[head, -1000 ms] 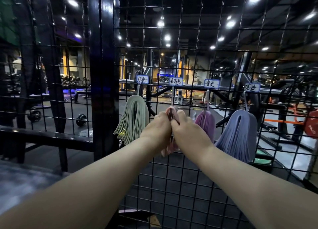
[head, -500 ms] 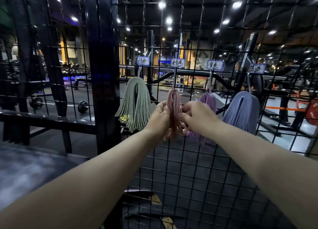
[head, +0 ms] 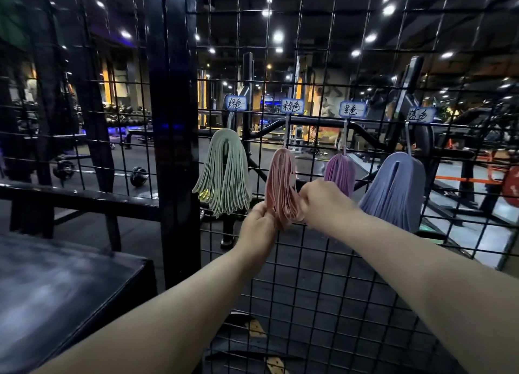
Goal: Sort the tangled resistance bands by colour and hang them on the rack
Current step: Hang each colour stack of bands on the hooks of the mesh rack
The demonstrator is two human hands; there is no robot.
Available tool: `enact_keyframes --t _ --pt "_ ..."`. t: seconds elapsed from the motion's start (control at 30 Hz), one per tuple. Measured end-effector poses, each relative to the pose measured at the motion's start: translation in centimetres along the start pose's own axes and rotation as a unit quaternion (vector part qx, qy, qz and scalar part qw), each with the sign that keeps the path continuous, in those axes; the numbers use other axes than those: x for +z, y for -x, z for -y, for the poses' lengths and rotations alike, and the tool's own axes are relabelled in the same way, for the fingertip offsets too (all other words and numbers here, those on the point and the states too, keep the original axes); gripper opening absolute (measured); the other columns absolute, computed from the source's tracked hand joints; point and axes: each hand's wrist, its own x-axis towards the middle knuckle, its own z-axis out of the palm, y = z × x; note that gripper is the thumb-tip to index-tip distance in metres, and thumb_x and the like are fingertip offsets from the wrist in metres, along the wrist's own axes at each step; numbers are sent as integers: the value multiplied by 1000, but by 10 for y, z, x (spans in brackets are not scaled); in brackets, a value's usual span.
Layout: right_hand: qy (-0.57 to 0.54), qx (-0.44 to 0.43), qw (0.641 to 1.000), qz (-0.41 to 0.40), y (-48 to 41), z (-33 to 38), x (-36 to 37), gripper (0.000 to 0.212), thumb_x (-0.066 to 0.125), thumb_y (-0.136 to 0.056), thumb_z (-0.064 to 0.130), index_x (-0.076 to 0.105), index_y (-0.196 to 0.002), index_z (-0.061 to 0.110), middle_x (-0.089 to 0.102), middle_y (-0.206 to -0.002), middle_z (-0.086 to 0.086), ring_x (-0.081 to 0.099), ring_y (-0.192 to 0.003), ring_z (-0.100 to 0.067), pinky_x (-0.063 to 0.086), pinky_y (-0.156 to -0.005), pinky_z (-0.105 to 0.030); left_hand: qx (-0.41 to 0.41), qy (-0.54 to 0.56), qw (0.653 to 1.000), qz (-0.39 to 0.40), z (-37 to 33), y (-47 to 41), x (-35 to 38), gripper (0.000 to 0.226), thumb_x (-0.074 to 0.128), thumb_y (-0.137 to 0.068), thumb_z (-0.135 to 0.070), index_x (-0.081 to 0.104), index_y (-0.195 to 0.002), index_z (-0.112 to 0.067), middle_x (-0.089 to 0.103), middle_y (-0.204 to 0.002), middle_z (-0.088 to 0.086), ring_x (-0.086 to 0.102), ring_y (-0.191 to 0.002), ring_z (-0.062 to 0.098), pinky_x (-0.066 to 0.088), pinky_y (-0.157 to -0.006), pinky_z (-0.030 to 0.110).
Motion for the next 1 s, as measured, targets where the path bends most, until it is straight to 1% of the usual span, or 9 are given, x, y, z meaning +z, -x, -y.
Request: enact_keyframes --t 0.07,0.17,0.3,0.4,0.57,0.7,0.77,0.83,1.0 --pt "-5 7 1000 12 2 0 0 14 51 -97 12 63 -91 8 66 -87 -10 68 -84 -30 59 -78 -43 -10 -13 1000 -15 0 0 -2 20 46 -105 -15 66 -109 -14 73 -89 2 64 -70 7 49 -60 17" --pt "-12 20 1000 21 7 1 1 18 55 -95 4 56 -80 14 65 -84 -8 70 -80 -26 60 -77 -38 -20 -25 999 -26 -3 2 -4 24 43 -106 -19 64 -114 -11 71 -88 3 60 -61 3 43 -51 14" --pt "-2 29 999 19 9 3 5 21 49 -94 -2 60 -84 13 65 -85 -8 70 -80 -26 55 -70 -33 -33 -28 999 -25 -8 6 -2 25 43 -106 -28 64 -113 -18 75 -102 8 66 -86 19 47 -70 30" --pt "-15 24 999 30 9 3 9 18 46 -97 5 64 -96 8 67 -92 -12 70 -86 -30 59 -77 -38 -35 -9 999 -10 -10 11 -1 19 50 -101 -27 64 -113 -20 74 -109 11 66 -96 23 46 -83 39" --pt "-56 6 997 46 12 2 8 18 61 -97 32 63 -91 15 67 -78 -5 70 -66 -21 61 -66 -39 -35 3 999 13 -11 22 0 41 59 -62 -26 68 -102 -22 75 -93 -3 65 -97 17 48 -89 42" --pt "-19 15 1000 18 13 5 8 17 57 -99 20 55 -82 17 66 -84 -8 70 -67 -24 58 -63 -34 -36 -14 999 16 -7 21 -1 32 61 -72 -27 69 -102 -24 76 -103 -1 66 -106 19 48 -93 44" --pt "5 32 999 4 14 6 9 25 53 -99 14 48 -75 18 67 -86 -11 70 -71 -28 58 -66 -34 -44 -20 999 -17 0 16 -2 16 55 -90 -21 68 -100 -24 73 -97 3 65 -96 20 51 -86 41" --pt "7 42 999 6 14 5 8 28 53 -99 13 47 -72 19 67 -82 -10 69 -71 -28 59 -69 -35 -55 -11 997 -51 7 11 -3 21 44 -104 -20 65 -102 -23 67 -91 4 59 -83 19 50 -74 36" --pt "-9 62 998 23 16 3 4 24 53 -97 14 51 -74 14 69 -79 -12 71 -70 -30 62 -72 -42 -74 47 991 -105 8 8 -1 22 43 -107 -29 55 -98 -12 64 -80 8 61 -70 23 48 -60 33"
